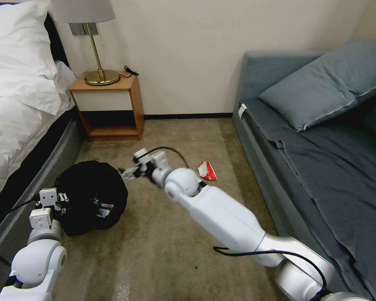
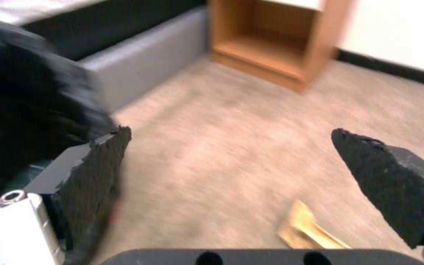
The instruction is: Pick up the trash bin, then pick up the garbage on the floor and place it into the trash bin.
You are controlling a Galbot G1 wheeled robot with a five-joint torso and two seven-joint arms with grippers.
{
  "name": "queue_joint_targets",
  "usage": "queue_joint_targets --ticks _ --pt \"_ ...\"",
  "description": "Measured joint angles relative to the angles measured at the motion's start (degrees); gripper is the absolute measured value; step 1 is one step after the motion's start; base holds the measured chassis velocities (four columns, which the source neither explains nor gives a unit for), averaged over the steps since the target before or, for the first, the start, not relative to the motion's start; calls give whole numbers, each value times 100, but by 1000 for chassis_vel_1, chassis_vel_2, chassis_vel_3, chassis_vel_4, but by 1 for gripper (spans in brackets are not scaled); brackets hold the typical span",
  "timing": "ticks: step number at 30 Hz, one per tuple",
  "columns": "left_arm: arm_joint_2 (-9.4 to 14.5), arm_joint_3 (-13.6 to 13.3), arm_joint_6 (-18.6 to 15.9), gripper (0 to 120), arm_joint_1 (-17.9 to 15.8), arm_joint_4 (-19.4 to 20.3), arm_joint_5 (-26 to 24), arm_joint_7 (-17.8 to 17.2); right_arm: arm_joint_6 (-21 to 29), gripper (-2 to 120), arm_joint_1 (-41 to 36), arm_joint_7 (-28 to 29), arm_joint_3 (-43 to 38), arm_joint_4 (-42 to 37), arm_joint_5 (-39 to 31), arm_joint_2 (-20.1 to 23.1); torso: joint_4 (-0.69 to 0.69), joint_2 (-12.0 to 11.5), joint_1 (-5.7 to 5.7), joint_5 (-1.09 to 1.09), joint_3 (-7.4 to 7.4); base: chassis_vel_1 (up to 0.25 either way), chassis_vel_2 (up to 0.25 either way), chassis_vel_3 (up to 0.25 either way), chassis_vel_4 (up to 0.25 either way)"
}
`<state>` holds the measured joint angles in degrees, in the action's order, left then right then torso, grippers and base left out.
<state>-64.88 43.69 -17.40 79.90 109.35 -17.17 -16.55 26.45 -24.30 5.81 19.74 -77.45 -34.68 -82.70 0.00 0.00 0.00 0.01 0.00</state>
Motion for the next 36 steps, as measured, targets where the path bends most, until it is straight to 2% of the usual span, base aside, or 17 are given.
queue_joint_targets --ticks 14,23,36 --pt "14 -40 0 4 -139 -52 -37 -6 205 100 -840 1065 -792 327 245 361 0 0 0 1 0 0 0 0 0" --pt "25 -14 7 4 -79 -16 -29 5 197 100 -1218 1251 -1201 512 458 424 1 0 0 0 0 0 0 0 0" --pt "1 -17 80 4 81 70 3 20 28 100 -1524 1141 -1578 839 672 519 1 0 0 0 0 0 0 0 0"
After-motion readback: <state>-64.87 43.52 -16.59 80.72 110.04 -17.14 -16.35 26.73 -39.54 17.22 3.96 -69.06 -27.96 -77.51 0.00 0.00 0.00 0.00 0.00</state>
